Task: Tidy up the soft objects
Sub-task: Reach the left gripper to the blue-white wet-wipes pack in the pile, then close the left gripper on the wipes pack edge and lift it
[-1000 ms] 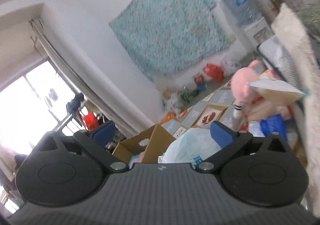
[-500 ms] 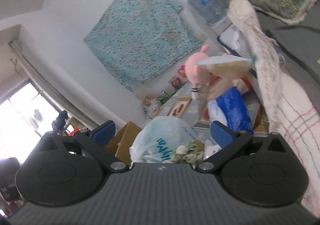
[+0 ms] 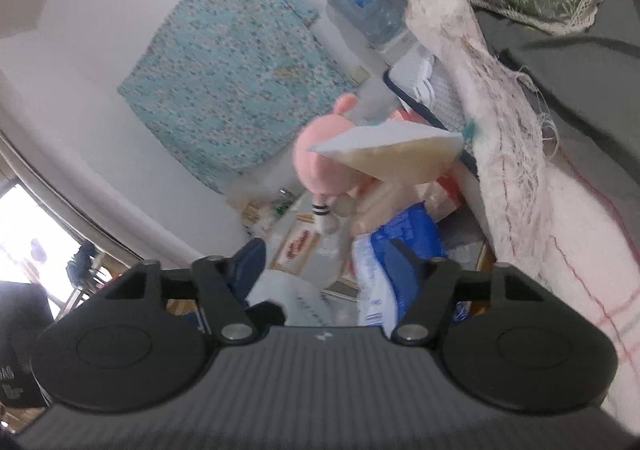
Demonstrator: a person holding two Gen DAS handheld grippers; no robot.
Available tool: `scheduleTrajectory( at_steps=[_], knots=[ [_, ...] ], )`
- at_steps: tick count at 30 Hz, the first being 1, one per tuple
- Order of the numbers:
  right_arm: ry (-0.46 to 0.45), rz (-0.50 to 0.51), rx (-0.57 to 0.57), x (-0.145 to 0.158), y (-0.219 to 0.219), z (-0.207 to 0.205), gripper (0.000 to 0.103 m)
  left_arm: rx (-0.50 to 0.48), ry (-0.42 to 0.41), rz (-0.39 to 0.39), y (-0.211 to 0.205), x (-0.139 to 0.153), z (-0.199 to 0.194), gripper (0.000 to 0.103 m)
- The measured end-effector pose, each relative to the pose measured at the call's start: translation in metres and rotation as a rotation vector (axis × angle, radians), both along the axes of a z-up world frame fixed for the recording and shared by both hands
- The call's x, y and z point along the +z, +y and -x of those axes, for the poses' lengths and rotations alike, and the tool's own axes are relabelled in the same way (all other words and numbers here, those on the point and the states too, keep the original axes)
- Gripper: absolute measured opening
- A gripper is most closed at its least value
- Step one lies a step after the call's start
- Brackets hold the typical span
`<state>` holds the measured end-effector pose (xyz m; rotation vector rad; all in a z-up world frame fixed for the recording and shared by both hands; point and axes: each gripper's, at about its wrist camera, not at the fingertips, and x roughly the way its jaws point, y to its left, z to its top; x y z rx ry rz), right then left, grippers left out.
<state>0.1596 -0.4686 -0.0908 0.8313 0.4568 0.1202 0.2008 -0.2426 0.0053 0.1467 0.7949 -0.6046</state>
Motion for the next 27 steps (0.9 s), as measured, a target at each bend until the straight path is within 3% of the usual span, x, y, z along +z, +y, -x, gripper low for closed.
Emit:
scheduleTrajectory(
  at_steps=[3, 8, 15, 20, 27],
  knots=[
    [0.047, 0.03, 0.0, -0.01, 0.001, -0.017, 0.053, 0.023, 0.094, -0.013, -0.008, -0.019, -0.024, 0.044],
    [0.121, 0.069, -0.02, -0.028, -0.002, -0.039, 0.05, 0.05, 0.199, -0.019, -0.011, -0.044, -0.046, 0.043],
    [0.176, 0.088, -0.019, -0.044, -0.003, -0.059, 0.05, 0.049, 0.229, -0.017, -0.016, -0.051, -0.057, 0.047],
    [0.183, 0.087, -0.015, -0.045, 0.0, -0.064, 0.05, 0.078, 0.24, -0.033, -0.016, -0.053, -0.061, 0.062],
    [0.199, 0.033, -0.009, -0.047, -0.005, -0.067, 0.053, 0.087, 0.319, 0.011, -0.014, -0.058, -0.073, 0.063]
  ],
)
